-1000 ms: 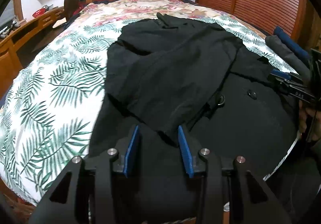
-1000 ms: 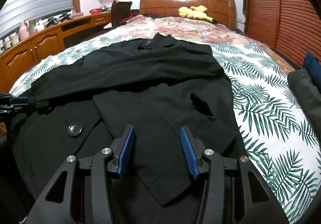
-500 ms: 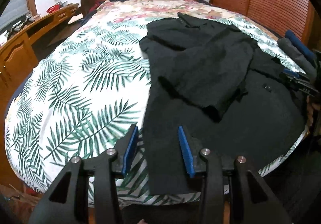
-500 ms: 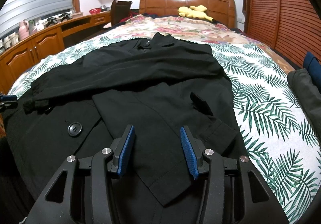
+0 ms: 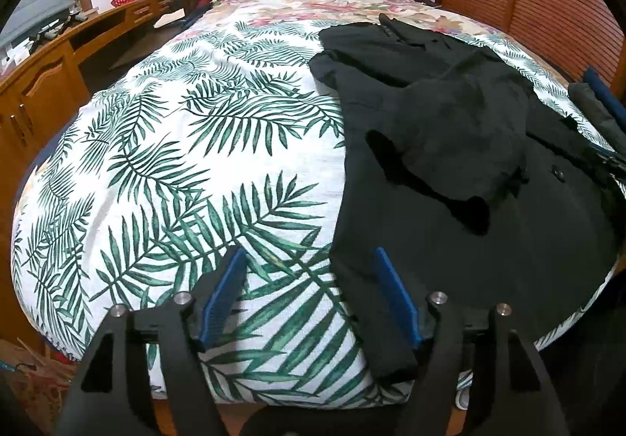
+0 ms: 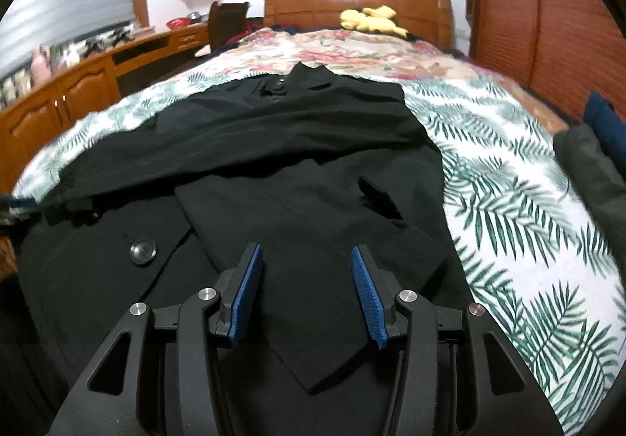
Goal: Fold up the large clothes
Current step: 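Move both tools down along the coat to its hem, then grasp the black coat hem with both tools and lift it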
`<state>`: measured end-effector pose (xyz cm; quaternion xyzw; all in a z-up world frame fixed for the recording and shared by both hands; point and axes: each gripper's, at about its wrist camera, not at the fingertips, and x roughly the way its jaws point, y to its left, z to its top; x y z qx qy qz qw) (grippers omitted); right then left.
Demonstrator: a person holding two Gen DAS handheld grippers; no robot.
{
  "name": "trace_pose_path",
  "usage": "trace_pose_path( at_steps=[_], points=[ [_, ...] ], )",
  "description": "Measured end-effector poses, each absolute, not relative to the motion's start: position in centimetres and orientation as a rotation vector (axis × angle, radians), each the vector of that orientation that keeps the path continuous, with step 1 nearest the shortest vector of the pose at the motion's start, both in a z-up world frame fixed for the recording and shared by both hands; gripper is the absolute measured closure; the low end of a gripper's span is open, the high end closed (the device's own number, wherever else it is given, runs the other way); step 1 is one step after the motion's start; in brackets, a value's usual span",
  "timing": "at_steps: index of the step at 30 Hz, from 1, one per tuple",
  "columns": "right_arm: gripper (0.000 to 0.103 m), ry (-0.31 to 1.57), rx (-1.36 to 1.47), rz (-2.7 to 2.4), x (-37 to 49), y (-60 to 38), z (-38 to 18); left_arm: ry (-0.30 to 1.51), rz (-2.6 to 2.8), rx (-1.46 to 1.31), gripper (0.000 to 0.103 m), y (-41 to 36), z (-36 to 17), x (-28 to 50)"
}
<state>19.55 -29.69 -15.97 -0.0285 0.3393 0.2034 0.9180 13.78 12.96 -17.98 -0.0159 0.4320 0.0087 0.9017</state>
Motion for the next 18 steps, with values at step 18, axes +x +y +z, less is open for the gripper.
trace_pose_path(
  at_steps=[18],
  points=[
    [0.053,0.867,-0.13,0.313,15.9,-38.7,-15.9,0.87,-0.005,-0.055,0.033,13.1,-17.8,12.7]
  ],
)
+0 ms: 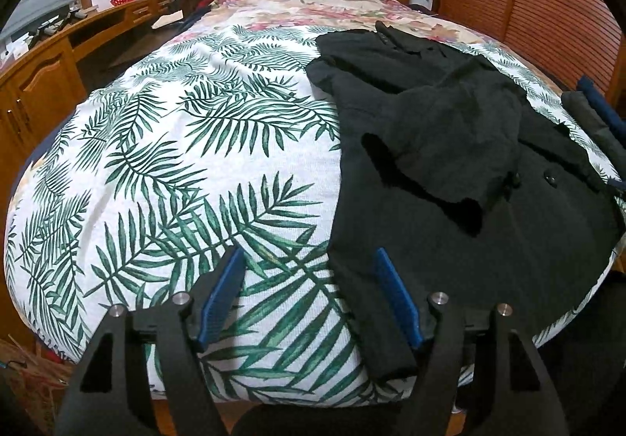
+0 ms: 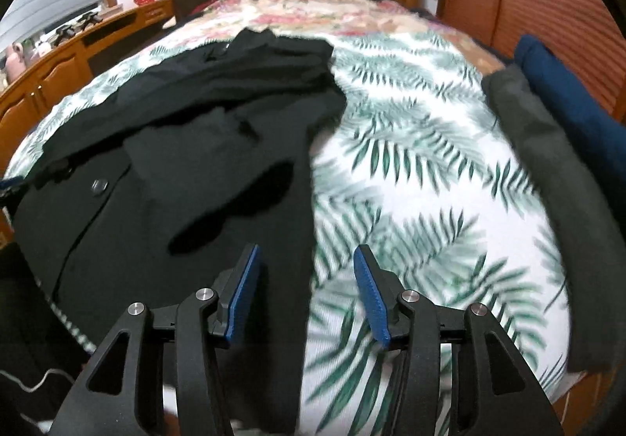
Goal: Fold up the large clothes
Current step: 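Grasp the black coat hem with both tools and lift it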
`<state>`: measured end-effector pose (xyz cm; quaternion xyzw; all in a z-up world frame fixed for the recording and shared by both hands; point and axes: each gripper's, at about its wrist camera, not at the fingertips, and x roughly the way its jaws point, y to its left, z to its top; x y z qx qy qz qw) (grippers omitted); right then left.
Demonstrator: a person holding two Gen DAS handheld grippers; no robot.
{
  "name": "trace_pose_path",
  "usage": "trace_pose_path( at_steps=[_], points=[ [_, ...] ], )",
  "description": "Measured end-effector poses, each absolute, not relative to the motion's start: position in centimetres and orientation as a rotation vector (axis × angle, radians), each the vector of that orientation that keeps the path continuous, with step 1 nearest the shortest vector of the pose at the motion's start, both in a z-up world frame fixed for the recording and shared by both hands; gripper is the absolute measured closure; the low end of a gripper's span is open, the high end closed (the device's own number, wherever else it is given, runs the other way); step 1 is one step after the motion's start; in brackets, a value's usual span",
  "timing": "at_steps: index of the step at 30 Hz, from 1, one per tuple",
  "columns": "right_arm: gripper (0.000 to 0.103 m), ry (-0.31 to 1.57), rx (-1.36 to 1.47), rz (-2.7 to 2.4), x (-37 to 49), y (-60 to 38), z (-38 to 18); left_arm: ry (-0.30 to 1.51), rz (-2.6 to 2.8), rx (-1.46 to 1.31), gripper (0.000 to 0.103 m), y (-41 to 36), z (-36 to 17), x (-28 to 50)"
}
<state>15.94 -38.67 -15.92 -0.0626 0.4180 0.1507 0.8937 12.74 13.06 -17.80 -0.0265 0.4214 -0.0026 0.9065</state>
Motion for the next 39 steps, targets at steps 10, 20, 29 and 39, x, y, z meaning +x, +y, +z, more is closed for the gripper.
trace_pose_path(
  at_steps=[10,20,29,39],
  points=[
    [0.057,0.939,-0.099,0.404,13.8,-38.2,-16.7,0.874,-0.121,-0.039,0.034,10.8,-17.1,10.3],
    [0.063,0.925,-0.075,0.455,11.4,-37.5,-16.6,0.858,-0.145,-0.117,0.056,11.4,-17.3,8.1],
    [0.087,0.896,-0.065,0.464,11.3,-36.4,-16.1,0.809,-0.131,-0.163,0.093,11.3,-16.8,7.9],
    [0.095,0.718,-0.045,0.429,11.3,-36.4,-9.5,0.624,-0.086,-0.128,0.102,10.2,-8.7,6.7]
  ],
)
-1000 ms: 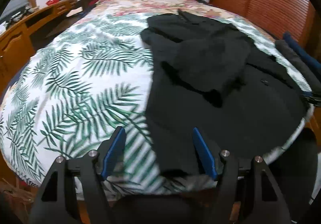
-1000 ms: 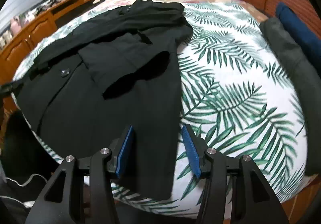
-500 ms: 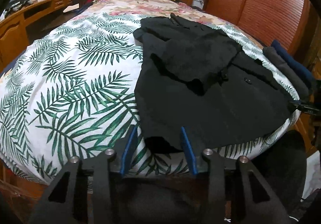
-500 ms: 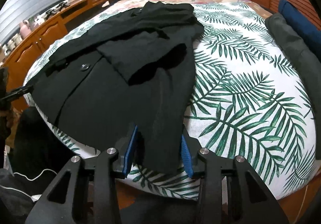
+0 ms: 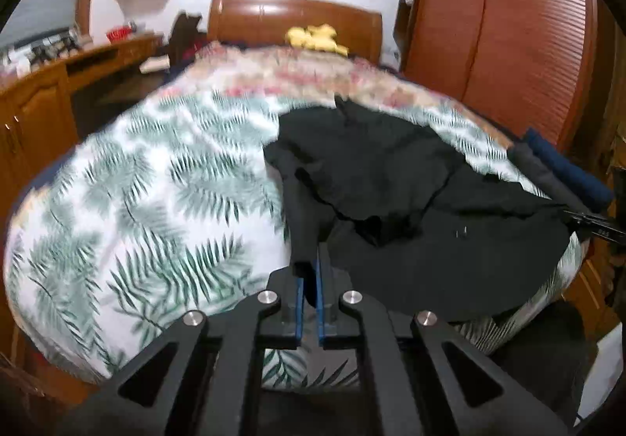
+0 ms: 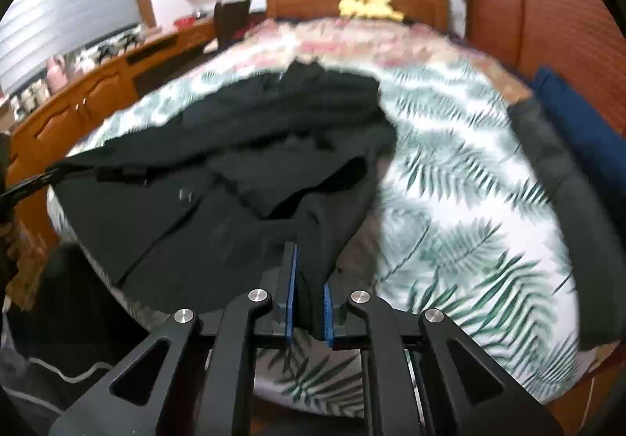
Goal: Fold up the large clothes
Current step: 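Grasp the black coat hem with both tools and lift it, then carry the hem up over the coat toward the collar with both tools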
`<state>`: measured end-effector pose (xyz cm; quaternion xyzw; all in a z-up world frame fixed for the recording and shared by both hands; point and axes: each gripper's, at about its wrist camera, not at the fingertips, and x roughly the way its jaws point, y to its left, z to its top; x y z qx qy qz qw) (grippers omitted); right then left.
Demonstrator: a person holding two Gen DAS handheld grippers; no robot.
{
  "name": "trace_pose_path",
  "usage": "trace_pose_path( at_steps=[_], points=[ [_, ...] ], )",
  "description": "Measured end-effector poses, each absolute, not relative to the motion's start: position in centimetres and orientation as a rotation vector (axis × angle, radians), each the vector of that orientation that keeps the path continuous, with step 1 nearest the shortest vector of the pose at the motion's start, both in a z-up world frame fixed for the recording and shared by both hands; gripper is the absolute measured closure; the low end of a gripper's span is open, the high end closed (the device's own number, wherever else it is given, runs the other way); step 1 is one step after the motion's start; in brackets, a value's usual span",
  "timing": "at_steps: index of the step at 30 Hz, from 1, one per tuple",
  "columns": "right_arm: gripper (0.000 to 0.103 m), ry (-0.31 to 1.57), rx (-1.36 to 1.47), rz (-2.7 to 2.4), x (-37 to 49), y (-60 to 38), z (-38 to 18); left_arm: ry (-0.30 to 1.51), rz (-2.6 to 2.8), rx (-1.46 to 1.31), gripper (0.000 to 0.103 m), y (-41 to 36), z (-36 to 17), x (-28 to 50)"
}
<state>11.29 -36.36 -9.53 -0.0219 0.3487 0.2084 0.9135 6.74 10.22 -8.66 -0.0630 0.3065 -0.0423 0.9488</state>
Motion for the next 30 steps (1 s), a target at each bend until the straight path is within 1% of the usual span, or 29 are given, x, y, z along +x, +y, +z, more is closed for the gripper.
trace_pose_path(
  at_steps=[2,10,15,25,30],
  points=[
    [0.096,0.671,0.001,0.458,10.7,-36.4,-7.3,0.592,-0.082,-0.121,0.102,9.9,-7.1,6.2],
    [0.097,0.498,-0.018,0.527,6.1,-35.9,0.3,0.425,-0.059,-0.096,0.102,10.0,0.7,1.3],
    [0.097,0.407,-0.035,0.552,2.3,-35.8,4.0,0.369,-0.045,-0.088,0.102,10.4,3.3,-2.5],
    [0.097,0.315,-0.054,0.551,-3.3,-37.6,7.3,0.25,-0.044,-0.079,0.102,9.8,7.2,-8.1],
    [0.096,0.33,-0.052,0.54,-3.7,-38.2,6.4,0.26,-0.033,-0.055,0.102,9.5,6.5,-7.6]
  ],
)
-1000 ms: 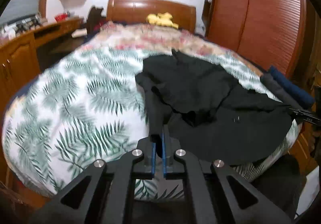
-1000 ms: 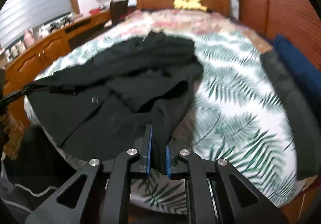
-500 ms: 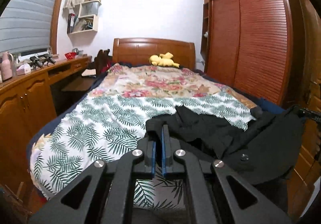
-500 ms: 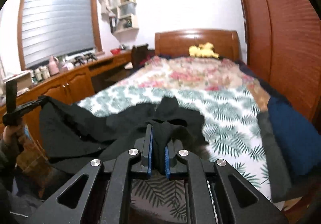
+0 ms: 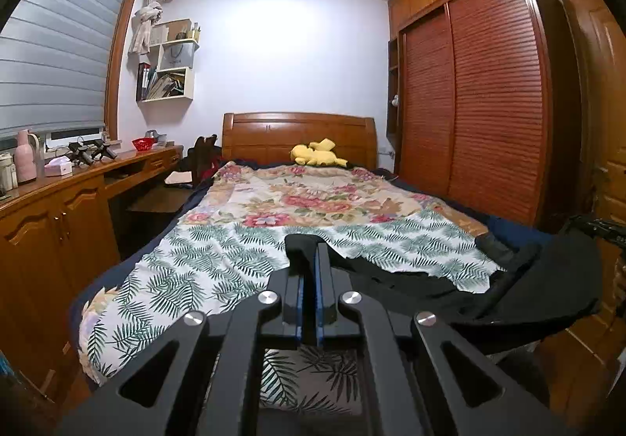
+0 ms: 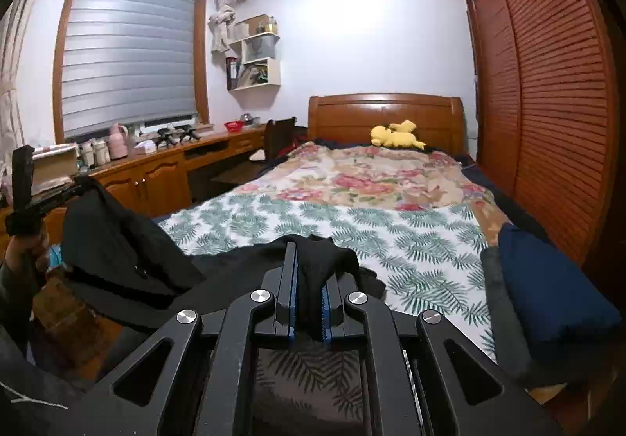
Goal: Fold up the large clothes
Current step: 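Carry the hem up over the coat toward the collar with both tools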
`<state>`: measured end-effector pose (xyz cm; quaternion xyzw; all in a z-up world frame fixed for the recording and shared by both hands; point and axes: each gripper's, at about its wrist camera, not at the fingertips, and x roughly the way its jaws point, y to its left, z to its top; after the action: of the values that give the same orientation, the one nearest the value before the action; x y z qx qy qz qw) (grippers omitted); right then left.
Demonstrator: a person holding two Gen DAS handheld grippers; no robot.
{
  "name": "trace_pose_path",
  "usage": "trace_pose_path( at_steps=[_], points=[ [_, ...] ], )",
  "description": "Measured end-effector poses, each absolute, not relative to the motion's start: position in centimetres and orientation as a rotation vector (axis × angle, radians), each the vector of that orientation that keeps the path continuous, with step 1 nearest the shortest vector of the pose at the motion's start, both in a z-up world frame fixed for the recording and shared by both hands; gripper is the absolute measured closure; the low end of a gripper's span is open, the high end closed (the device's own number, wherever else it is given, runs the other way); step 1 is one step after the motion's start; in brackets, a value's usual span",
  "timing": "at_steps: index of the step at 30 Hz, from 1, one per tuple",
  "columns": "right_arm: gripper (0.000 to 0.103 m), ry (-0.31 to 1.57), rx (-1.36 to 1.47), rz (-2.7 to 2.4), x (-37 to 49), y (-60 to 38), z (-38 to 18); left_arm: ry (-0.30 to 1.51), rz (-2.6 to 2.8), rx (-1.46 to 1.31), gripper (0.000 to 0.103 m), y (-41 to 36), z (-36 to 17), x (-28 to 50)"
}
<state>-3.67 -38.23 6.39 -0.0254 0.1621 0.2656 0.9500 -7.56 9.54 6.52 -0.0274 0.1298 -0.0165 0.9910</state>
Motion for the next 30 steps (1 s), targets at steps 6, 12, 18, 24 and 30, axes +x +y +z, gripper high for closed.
trace_pose_path(
  at_steps=[6,12,18,24,30],
  points=[
    [0.096,0.422,-0.038,0.528,-0.8,-37.8,2.7,0.342,-0.036,-0.066,0.102,9.2,3.4,-4.5],
    [0.096,0.489,0.003,0.538,2.1,-37.8,-1.3,0.397,-0.045,-0.063,0.102,9.0,1.2,-1.0],
    [0.096,0.481,0.092,0.531,7.4,-37.0,-4.4,0.42,-0.047,-0.061,0.102,8.8,-0.5,5.4],
    [0.096,0.465,0.055,0.516,14.7,-35.6,-4.9,0.444,-0.041,-0.075,0.102,9.4,-1.0,12.6],
    [0.096,0.47,-0.015,0.454,22.8,-34.1,-4.6,0.443,0.015,-0.058,0.102,10.5,-0.5,18.6]
  ],
)
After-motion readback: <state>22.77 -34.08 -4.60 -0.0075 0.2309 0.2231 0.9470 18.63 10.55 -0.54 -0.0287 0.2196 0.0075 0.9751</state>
